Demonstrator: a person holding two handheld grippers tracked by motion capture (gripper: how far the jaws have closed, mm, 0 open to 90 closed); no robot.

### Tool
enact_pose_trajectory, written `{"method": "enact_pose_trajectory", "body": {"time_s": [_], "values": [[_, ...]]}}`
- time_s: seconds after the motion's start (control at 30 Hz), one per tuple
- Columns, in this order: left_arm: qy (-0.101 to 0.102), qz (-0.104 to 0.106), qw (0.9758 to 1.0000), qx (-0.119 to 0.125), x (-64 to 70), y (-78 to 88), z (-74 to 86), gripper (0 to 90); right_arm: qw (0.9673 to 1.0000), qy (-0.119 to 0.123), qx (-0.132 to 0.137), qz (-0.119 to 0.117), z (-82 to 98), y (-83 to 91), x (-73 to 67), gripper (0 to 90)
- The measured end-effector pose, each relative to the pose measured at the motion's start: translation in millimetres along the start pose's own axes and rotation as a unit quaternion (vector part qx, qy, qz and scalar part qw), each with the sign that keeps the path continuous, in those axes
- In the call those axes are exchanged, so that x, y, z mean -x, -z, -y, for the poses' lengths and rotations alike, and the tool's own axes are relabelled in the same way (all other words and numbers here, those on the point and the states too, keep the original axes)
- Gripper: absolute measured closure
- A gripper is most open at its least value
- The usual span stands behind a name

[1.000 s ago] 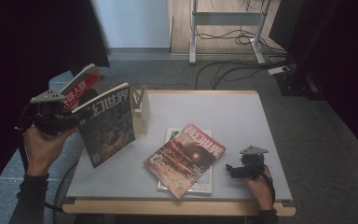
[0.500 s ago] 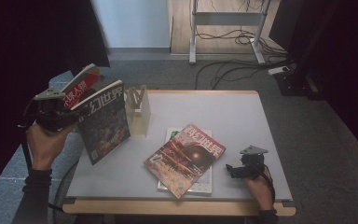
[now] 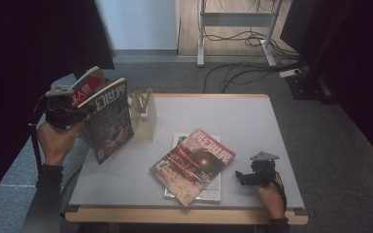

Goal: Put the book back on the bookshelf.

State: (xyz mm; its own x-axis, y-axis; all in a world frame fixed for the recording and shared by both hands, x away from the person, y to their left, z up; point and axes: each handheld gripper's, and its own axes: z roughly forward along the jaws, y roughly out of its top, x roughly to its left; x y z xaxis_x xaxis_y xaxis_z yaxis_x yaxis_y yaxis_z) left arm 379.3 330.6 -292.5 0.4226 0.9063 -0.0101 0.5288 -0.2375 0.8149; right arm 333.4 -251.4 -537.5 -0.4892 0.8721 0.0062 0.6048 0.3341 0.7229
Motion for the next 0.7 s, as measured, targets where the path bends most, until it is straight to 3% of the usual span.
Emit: {"method": "enact_pose_trajectory", "body": {"time_s": [0.7], "values": [[0.031, -0.014, 0.9991, 0.025, -10.5, -39.6, -12.4, 82.8, 1.0, 0.0, 0.001, 0.001, 0.0, -0.2, -0.1, 0.0]]}}
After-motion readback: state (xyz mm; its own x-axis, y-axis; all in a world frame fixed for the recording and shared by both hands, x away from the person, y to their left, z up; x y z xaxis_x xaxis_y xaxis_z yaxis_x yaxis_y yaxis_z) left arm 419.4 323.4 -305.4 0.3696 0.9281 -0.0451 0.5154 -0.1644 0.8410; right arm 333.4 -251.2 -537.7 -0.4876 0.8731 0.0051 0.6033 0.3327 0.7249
